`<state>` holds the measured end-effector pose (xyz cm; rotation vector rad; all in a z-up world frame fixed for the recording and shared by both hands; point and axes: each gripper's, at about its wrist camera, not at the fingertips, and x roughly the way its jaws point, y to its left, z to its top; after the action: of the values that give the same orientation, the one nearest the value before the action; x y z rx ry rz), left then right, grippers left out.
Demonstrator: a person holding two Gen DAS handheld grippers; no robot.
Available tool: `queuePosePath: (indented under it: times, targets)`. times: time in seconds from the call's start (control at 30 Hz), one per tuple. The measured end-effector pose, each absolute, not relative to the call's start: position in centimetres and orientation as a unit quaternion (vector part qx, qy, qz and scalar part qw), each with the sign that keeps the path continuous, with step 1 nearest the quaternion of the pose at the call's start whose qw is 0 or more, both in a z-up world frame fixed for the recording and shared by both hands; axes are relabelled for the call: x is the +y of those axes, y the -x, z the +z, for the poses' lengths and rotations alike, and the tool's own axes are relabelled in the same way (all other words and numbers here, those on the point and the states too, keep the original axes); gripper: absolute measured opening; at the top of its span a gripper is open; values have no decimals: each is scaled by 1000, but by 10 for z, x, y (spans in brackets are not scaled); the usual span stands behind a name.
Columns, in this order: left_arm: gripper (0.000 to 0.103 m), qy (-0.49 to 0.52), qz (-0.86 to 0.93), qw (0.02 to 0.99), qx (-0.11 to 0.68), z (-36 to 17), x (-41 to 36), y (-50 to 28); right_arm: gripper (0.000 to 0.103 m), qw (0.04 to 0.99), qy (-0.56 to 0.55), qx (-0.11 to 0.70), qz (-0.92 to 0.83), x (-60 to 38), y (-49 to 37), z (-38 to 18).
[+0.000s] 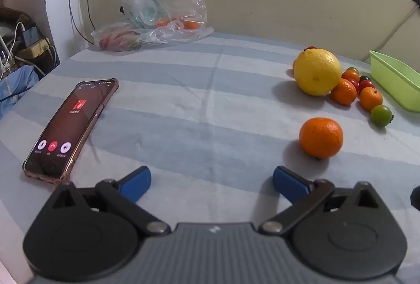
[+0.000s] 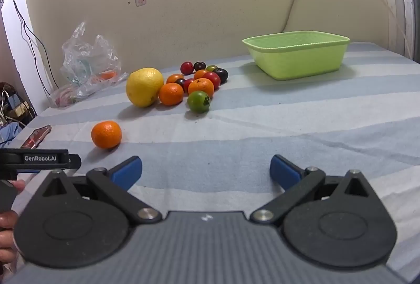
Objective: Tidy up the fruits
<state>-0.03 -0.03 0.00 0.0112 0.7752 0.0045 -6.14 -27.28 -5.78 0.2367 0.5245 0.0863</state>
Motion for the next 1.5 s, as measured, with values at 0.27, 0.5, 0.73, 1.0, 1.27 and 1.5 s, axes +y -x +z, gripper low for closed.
queuePosePath:
  times: [0.27,0.5,0.73,1.0,1.27,1.5]
  targets:
    - [103,-8,-3,929,371,-1,-1,2,103,958,-95,267,39,-268,61,-59]
    - [103,-13,-12,934,356,1,-6,7,103,958,-105,263,42,-271,62,-59]
    - [103,-16,-30,936,351,1,4,9,103,958,-96,267,48,-271,52,-55]
    - [103,-21,-35,937,346,-3,5,12,100,956,-64,281,51,-275,20,-52]
    - [103,-20,-35,939,342,-5,4,15,102,952,-49,297,48,-271,14,-53]
    - [103,-19,-33,940,338,-6,4,19,103,951,-40,301,50,-269,12,-53]
